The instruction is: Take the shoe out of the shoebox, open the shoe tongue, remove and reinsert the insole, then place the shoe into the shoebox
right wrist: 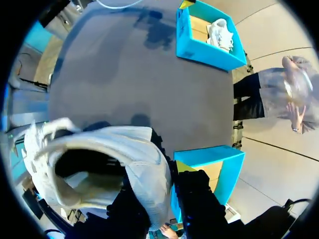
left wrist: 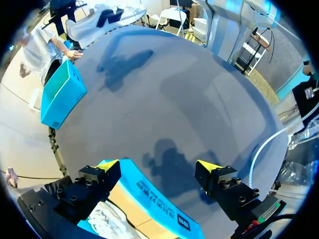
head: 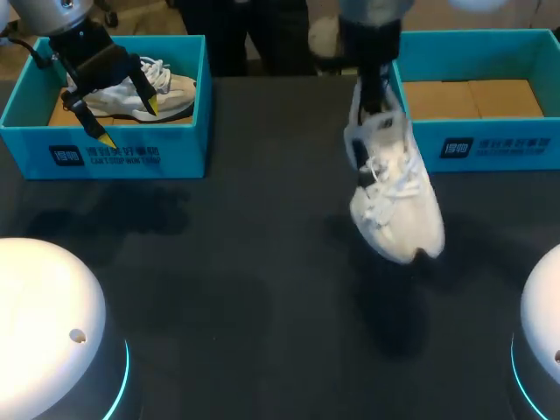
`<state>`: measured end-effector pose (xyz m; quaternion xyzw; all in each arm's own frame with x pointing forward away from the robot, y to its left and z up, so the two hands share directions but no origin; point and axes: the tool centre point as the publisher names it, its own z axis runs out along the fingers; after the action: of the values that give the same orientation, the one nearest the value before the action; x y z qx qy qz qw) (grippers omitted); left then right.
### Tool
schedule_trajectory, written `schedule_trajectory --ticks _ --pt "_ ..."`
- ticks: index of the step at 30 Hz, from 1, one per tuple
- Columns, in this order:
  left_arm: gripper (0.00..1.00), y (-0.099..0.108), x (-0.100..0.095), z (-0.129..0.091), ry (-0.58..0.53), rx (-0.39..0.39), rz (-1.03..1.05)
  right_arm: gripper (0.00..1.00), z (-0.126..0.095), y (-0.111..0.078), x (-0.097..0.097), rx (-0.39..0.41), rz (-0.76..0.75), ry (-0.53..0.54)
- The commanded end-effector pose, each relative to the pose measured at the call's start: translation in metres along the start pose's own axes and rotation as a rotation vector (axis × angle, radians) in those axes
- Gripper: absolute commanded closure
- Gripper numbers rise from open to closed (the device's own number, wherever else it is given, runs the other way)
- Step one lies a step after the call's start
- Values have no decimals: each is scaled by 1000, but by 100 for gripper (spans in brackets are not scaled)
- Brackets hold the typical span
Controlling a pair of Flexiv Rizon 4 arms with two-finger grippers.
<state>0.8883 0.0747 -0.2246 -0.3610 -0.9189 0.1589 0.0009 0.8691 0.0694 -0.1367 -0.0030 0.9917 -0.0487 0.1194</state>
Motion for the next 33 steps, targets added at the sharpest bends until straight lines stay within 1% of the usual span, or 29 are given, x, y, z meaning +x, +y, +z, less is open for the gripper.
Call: schedule_trajectory --ticks 1,7,9,10,12,13,15,17,18,19,20,21,22,23,24,33 --pt "0 0 0 0 2 -1 1 100 -5 -23 2 -40 -4 -3" --pt "0 0 0 0 2 -1 1 100 -5 -23 2 -40 -4 -3" --pt "0 0 0 0 2 -1 1 100 12 -25 -5 -14 -24 70" --pt "0 0 0 0 2 -1 1 100 16 -30 -11 -12 -20 76" --pt "0 0 0 0 2 -1 1 100 19 -42 -25 -2 -34 92" --pt "0 0 0 0 2 -1 1 100 20 -50 -31 19 -48 93" --pt "0 0 0 0 2 -1 1 100 21 -66 -45 87 -60 119" --pt "0 0 0 0 2 -1 1 100 18 -82 -55 94 -58 108" --pt "0 0 0 0 2 -1 1 100 18 -85 -58 94 -54 107" --pt "0 0 0 0 2 -1 1 100 20 -93 -65 93 -49 109" --pt "0 0 0 0 2 -1 1 100 22 -101 -72 125 -44 105" --pt "0 0 0 0 2 -1 1 100 23 -102 -74 129 -45 104" --pt "0 0 0 0 2 -1 1 100 26 -112 -84 140 -43 100" --pt "0 0 0 0 2 -1 1 100 28 -122 -94 139 -34 89" --pt "0 0 0 0 2 -1 1 100 29 -131 -102 99 -3 81" --pt "0 0 0 0 2 -1 1 100 29 -131 -102 99 -3 81"
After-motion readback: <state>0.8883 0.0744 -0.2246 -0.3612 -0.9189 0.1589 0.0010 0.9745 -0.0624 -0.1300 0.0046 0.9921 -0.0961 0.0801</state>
